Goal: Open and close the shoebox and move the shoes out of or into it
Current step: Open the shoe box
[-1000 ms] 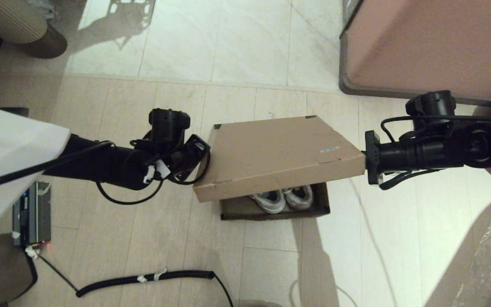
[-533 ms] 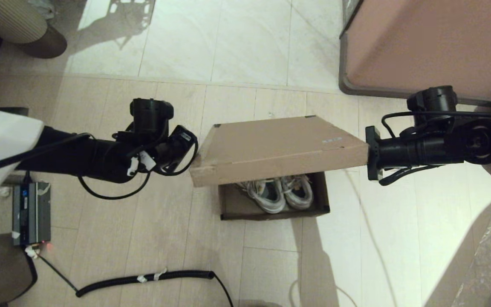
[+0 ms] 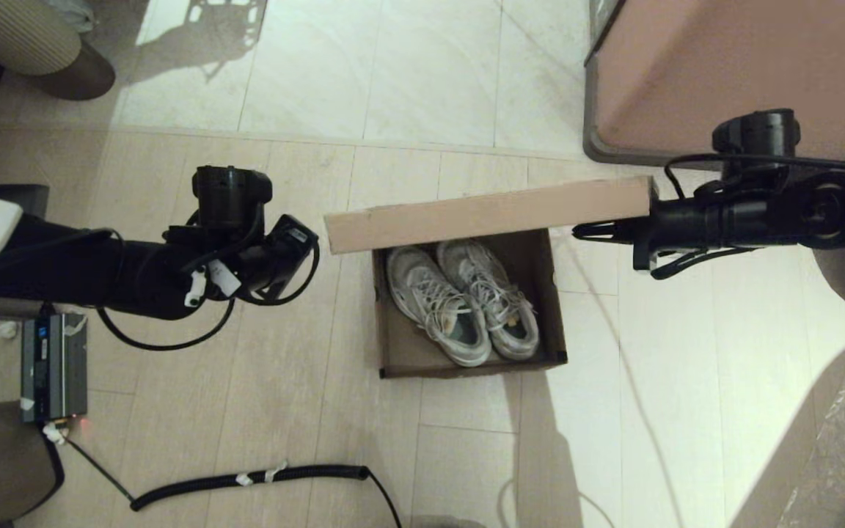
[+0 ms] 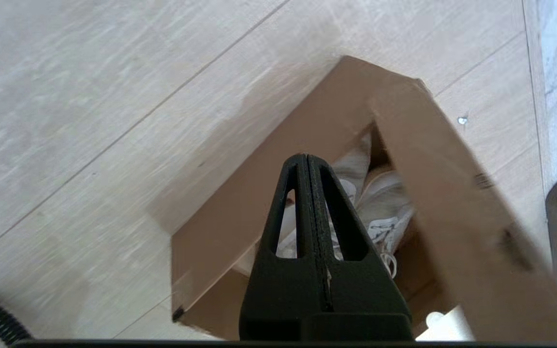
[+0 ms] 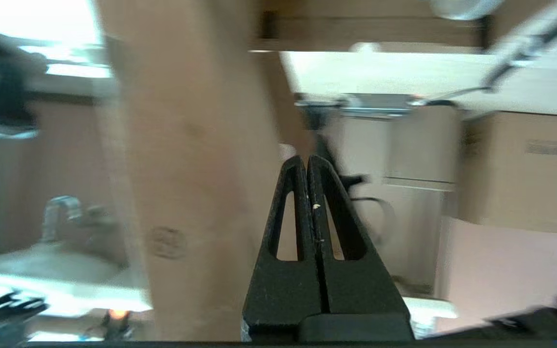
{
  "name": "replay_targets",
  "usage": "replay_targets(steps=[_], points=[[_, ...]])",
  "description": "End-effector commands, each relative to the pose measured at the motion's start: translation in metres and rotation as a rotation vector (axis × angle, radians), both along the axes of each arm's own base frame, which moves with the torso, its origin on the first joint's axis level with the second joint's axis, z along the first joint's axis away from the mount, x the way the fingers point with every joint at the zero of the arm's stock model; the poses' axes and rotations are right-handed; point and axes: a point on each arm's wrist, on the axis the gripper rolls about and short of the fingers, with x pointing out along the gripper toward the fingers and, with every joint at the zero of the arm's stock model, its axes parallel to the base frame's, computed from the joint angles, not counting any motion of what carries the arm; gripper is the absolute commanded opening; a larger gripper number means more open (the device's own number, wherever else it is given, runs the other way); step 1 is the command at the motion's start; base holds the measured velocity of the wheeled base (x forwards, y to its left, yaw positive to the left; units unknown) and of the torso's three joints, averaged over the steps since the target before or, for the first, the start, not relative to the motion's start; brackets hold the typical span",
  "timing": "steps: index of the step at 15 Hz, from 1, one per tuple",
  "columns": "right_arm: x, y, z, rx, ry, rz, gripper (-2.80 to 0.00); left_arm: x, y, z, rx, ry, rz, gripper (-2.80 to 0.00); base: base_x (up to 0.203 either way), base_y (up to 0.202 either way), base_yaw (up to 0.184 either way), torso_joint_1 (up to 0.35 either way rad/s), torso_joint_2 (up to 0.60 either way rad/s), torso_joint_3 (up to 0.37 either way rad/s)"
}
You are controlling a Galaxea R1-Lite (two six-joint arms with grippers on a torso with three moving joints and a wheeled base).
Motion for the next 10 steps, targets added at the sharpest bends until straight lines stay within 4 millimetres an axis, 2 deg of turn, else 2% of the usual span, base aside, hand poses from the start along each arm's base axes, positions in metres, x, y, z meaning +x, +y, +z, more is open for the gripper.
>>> replay_targets(steps=[1,4,6,10], points=[[0.017,-0.012,0.014,0.060,-0.011,-0.050,-2.80,-0.004,0.002,0.003,-0.006,-0.005,0.007,-2.80,0.000,0.000,0.000,0.000,0.00,0.000],[0.038,-0.028,0.029,0.128,-0.031,-0.109,-2.80,-0.009,0.004,0.004,-0.005,0.001,0.005,-2.80,0.000,0.000,0.000,0.000,0.00,0.000],[0.056,-0.032,0.026,0.163,-0.035,-0.125,-2.80,-0.015,0.006,0.004,0.000,0.008,0.005,-2.80,0.000,0.000,0.000,0.000,0.00,0.000],[0.075,-0.006,0.002,0.173,-0.040,-0.073,-2.80,-0.036,0.012,0.006,0.009,0.026,-0.001,-2.80,0.000,0.000,0.000,0.000,0.00,0.000]])
